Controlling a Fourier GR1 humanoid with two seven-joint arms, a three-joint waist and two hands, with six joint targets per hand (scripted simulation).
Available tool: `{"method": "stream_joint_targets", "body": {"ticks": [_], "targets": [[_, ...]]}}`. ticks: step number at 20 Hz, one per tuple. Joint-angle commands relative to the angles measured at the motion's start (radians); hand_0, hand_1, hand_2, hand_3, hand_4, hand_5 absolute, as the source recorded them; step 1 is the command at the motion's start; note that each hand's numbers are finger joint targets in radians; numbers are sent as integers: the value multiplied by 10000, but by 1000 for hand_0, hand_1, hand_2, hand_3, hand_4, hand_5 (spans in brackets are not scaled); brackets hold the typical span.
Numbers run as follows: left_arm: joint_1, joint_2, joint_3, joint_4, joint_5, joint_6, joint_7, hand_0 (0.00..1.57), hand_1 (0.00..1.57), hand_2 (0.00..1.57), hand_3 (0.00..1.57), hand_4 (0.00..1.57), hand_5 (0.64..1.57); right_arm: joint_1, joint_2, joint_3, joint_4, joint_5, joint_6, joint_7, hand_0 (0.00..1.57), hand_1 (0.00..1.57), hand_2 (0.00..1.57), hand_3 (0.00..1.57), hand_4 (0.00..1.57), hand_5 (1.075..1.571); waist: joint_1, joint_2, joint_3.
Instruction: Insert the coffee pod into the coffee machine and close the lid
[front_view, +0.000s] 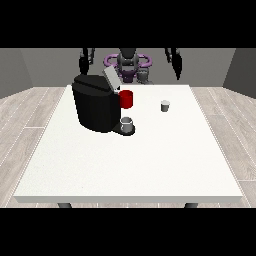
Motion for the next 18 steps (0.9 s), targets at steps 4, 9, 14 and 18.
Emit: {"method": "stream_joint_targets", "body": {"ticks": [4,9,14,18], "targets": [[263,-192,-454,-460,-13,-518,-1155,0,0,0,0,311,1571,172,-294,-382,727,-57,211,-76,0,0,0,0,128,1571,303,-201,-408],[19,904,76,-160,-288,-1079,-1609,0,0,0,0,213,1571,338,474,-711,329,239,-1080,-1141,0,0,0,0,95,1571,-295,-291,-409],[-959,1780,662,644,-343,-1632,-736,0,0,0,0,0,1571,-154,237,-857,108,42,-924,-622,0,0,0,0,267,1571,-545,78,-409],[-2047,1923,1177,1849,-202,-1680,-384,0,0,0,0,0,1571,251,540,-376,95,200,-775,-1039,0,0,0,0,177,1571,-1071,381,-410]]}}
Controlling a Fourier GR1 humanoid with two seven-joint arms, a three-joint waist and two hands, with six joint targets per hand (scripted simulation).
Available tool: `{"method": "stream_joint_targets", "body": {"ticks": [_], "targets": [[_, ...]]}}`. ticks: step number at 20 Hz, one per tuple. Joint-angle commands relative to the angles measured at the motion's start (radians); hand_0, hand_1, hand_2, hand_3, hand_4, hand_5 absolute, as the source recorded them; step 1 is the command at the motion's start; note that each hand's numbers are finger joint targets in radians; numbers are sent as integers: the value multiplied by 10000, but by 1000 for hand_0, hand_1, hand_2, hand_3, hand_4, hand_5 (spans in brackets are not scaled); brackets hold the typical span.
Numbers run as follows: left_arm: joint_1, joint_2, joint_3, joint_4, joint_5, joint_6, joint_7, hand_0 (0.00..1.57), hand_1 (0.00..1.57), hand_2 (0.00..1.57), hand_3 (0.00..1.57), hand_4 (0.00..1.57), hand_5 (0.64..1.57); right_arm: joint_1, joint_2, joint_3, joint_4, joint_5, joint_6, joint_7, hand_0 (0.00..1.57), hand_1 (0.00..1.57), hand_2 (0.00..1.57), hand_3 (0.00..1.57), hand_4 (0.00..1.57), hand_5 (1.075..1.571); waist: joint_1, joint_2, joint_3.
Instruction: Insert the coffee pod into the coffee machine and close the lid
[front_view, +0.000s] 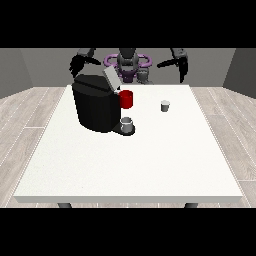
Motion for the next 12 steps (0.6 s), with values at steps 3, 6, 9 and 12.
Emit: {"method": "stream_joint_targets", "body": {"ticks": [3,6,9,12], "targets": [[-1352,498,329,1491,-249,-273,681,0,0,0,0,0,1571,-605,318,236,-231,-17,-321,280,0,0,0,0,168,1571,-338,460,-3],[-1671,576,474,2637,-720,67,274,0,0,0,0,0,1571,-248,461,947,-507,357,-364,74,0,0,0,0,192,1571,-775,842,-6],[-2213,557,562,3367,-704,-212,62,0,0,0,0,0,1571,-838,304,277,224,114,-247,-278,0,0,0,0,283,1571,-407,1026,-4],[-2276,894,809,4577,-901,-332,-948,0,0,0,0,0,1571,-927,314,501,-373,198,-372,599,0,0,0,0,259,1571,-655,1347,-9]]}}
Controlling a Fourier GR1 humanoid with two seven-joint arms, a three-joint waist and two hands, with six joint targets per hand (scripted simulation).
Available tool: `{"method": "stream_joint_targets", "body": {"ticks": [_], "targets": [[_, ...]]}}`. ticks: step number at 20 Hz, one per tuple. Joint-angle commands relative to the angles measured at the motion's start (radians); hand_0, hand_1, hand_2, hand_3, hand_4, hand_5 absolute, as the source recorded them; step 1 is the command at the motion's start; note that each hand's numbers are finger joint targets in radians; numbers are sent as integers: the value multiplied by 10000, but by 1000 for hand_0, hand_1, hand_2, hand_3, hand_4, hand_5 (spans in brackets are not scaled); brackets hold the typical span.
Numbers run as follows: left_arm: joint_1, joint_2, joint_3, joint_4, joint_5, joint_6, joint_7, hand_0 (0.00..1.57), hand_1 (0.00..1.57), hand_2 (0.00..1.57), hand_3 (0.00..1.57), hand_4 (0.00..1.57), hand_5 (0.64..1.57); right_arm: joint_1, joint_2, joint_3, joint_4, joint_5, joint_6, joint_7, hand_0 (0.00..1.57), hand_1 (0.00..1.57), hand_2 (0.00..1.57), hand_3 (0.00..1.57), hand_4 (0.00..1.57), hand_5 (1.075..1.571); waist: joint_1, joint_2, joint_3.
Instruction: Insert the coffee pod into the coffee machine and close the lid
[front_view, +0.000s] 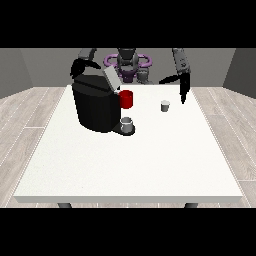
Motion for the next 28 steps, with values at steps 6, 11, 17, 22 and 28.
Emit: {"method": "stream_joint_targets", "body": {"ticks": [6,11,17,22,28], "targets": [[-1112,40,-402,1486,-1060,63,453,0,0,0,0,0,1571,-509,-372,-695,1328,-227,168,-97,0,0,0,0,397,1571,216,-12,3],[-1407,132,-627,2509,-1927,530,-763,0,0,459,0,0,1571,-1409,-327,-528,1172,77,-197,572,0,0,0,0,389,1571,158,562,-1],[-1516,-157,-928,3078,-2575,667,58,807,807,847,501,0,1571,-897,-225,-554,2150,253,-278,103,0,0,0,0,424,1571,313,-124,3],[-2048,761,-750,4000,-3076,702,-850,580,580,719,472,0,1571,-1160,102,-105,1876,612,-560,130,0,0,0,0,427,1571,31,629,0],[-1894,274,-1297,4323,-4124,1763,-1210,645,645,788,527,0,1571,-776,-80,-245,1882,410,-294,178,0,0,0,0,453,1571,-66,87,1]]}}
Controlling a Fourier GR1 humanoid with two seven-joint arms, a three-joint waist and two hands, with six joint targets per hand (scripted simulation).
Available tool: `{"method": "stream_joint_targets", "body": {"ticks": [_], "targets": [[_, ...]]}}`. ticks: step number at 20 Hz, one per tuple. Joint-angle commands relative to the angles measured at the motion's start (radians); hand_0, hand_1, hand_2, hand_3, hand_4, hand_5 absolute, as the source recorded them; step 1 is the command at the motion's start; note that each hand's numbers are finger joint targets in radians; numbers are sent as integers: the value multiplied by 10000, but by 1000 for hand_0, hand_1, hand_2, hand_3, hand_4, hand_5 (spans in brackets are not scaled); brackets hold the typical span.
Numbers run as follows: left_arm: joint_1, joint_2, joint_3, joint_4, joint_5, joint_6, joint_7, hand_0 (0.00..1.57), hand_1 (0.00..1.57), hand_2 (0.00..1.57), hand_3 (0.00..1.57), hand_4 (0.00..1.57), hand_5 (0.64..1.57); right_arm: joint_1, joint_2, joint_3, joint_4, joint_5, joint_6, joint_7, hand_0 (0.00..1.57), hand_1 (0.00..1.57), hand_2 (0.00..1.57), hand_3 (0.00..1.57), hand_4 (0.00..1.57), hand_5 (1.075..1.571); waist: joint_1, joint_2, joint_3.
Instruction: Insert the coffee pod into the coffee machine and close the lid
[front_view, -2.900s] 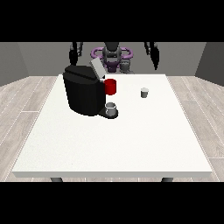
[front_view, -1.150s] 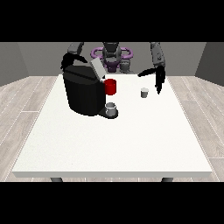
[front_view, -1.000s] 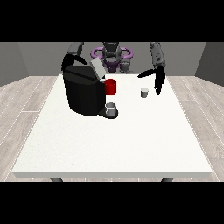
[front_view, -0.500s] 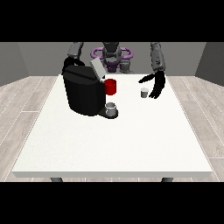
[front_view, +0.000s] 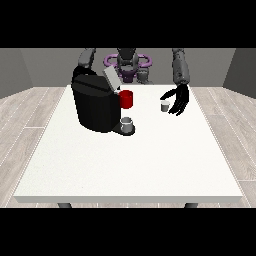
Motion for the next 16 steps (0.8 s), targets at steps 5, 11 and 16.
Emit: {"method": "stream_joint_targets", "body": {"ticks": [5,11,16], "targets": [[-561,-531,-207,105,-741,654,584,686,686,849,651,288,1571,91,-307,-318,860,-84,188,-208,0,0,0,0,527,1571,235,-542,-15],[-657,-169,-43,1006,-1333,1718,-742,971,971,1086,863,323,1571,-267,-215,-276,432,-201,155,-122,0,0,0,0,500,1571,-6,72,-20],[-779,129,-62,1520,-1717,1761,-857,1028,1028,1112,890,287,1571,-58,-108,-267,500,-524,352,-764,0,0,0,0,515,1571,-230,425,-20]]}}
